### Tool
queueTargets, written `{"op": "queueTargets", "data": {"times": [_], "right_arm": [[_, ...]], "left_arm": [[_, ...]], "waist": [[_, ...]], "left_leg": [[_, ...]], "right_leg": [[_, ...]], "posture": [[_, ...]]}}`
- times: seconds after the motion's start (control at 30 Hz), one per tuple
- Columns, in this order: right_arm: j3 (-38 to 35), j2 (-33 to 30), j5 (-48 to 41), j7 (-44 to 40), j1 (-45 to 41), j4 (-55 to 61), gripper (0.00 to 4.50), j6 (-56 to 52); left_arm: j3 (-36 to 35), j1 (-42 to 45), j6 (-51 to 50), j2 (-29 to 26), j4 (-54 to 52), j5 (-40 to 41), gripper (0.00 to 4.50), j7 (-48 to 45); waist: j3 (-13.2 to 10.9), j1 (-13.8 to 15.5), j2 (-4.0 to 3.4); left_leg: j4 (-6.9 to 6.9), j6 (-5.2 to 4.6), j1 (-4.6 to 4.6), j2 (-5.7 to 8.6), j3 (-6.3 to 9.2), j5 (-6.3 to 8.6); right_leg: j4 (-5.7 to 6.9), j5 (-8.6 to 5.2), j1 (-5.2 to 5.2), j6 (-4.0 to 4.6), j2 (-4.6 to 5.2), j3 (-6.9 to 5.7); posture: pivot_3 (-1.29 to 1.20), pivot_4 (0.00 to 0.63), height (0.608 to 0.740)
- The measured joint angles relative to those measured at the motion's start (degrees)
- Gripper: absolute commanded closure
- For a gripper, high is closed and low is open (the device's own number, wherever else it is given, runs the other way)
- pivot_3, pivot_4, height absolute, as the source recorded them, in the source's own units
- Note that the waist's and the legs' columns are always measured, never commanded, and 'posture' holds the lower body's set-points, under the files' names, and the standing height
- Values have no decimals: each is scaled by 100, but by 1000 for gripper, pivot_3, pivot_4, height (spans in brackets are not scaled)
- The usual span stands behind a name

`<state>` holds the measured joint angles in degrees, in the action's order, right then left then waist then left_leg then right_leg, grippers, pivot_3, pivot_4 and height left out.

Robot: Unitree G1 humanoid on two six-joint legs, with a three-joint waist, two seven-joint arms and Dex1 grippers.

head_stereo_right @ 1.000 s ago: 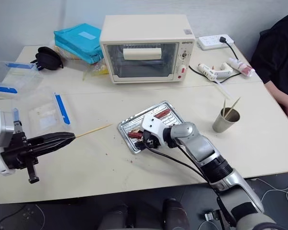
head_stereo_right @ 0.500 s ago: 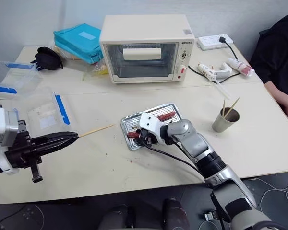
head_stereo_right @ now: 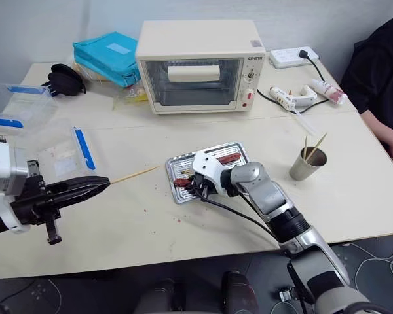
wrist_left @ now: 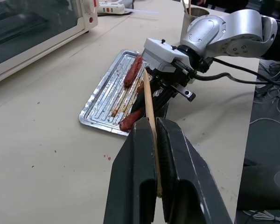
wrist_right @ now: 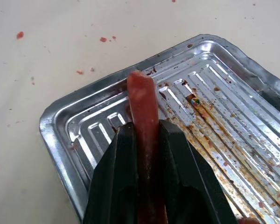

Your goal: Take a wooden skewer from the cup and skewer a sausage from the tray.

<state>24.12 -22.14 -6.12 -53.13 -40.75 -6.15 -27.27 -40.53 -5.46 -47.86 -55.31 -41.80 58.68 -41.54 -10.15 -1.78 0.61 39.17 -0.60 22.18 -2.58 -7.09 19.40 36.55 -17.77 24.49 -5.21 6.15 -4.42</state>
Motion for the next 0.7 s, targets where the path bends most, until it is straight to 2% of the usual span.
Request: {"op": "queueTargets", "data": {"times": [0.27, 0.43, 0.57, 0.7], "right_arm": [[-506, -344, -622, -313, -88, 1154, 3940, -1009], [-918, -1204, -1204, -1141, -96, 1812, 3940, -1148], [-1337, -2000, -1841, -2152, 167, 2078, 3940, -968], [-1620, -2322, -2190, -2597, 198, 2174, 3940, -856]], "left_arm": [[151, 68, 54, 1, 375, 8, 4500, -227], [250, 462, -55, -224, 696, 408, 4500, -448], [544, 769, -201, -619, 919, 648, 4500, -951], [952, 1121, -268, -789, 935, 831, 4500, -1357]], "waist": [[0, 16, 0], [0, 27, 1], [0, 27, 1], [0, 11, 1]], "left_leg": [[0, 0, 1, 2, 0, 0], [0, -3, 1, 10, 2, 1], [-2, -3, 1, 8, 1, 1], [-1, -1, -5, -2, -4, 2]], "right_leg": [[1, 0, 1, 0, -1, -1], [-2, 0, -2, 0, 0, -5], [-4, 0, -2, -1, -23, -5], [-1, 0, -1, 0, -37, 1]], "posture": [[0, 150, 740], [0, 150, 740], [0, 150, 740], [0, 150, 740]]}}
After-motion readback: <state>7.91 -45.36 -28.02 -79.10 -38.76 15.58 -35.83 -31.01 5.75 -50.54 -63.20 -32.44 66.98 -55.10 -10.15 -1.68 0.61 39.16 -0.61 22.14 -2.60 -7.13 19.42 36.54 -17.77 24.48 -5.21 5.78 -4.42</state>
